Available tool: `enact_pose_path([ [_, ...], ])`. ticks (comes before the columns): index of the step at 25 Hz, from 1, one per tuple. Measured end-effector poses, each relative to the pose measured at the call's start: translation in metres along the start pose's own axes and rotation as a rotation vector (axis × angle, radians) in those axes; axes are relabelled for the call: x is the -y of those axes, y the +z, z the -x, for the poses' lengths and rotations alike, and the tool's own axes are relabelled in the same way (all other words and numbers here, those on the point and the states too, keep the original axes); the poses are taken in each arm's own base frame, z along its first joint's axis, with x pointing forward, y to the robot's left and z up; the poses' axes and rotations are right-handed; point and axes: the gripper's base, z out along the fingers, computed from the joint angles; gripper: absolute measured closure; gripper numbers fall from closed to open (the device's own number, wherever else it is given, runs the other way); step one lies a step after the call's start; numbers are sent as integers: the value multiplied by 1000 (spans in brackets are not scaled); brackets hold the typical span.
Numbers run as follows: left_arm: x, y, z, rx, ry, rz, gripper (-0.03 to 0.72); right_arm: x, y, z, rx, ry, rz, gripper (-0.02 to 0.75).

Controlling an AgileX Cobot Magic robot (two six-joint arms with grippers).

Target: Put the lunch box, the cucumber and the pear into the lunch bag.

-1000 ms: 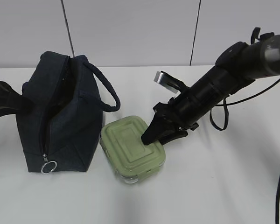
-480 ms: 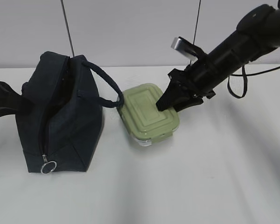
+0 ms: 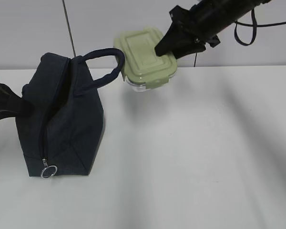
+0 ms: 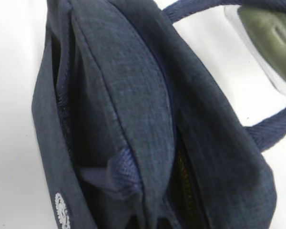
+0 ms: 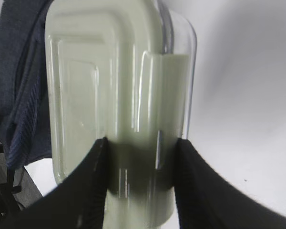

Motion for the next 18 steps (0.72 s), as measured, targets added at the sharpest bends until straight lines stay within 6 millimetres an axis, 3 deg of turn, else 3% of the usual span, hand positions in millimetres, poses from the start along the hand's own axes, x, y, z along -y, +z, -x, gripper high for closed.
enact_pose_path([
  [6,0,0,0,0,0,0,687,-5,-9,7,18,0,-23,465],
  [13,0,0,0,0,1,0,687,11,-15,0,-43,18,-138,465],
  [18,0,0,0,0,1,0,687,13,-22,4,17,33,-66,465],
])
